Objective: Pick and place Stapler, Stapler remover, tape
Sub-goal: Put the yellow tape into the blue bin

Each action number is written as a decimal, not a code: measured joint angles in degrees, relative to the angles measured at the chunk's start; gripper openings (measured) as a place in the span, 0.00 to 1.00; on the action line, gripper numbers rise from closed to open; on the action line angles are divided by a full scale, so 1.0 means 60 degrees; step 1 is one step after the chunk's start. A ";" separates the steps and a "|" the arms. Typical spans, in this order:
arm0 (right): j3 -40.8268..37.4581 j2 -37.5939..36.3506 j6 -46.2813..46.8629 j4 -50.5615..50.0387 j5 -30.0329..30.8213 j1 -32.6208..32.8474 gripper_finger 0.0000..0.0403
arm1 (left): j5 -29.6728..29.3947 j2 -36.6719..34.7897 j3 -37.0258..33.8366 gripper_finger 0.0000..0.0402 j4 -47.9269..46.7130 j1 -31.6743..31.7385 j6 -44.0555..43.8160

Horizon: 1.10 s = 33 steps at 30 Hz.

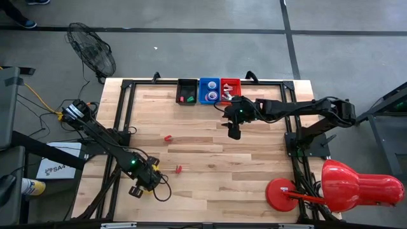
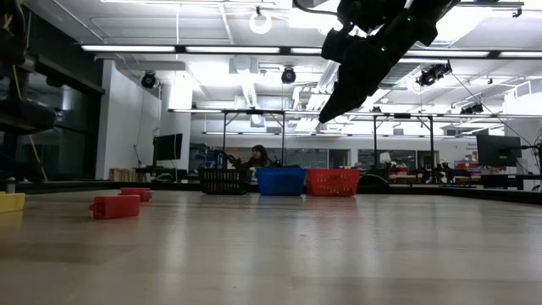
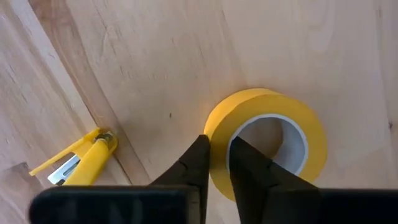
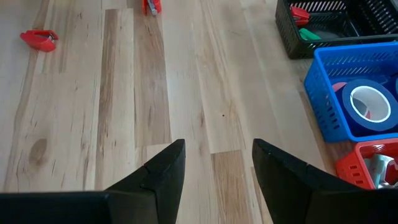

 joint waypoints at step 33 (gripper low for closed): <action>0.0004 0.0000 -0.0238 0.0769 -0.0823 -0.0004 0.44 | -0.5300 -0.0022 0.2857 0.06 -0.0657 0.4075 0.1306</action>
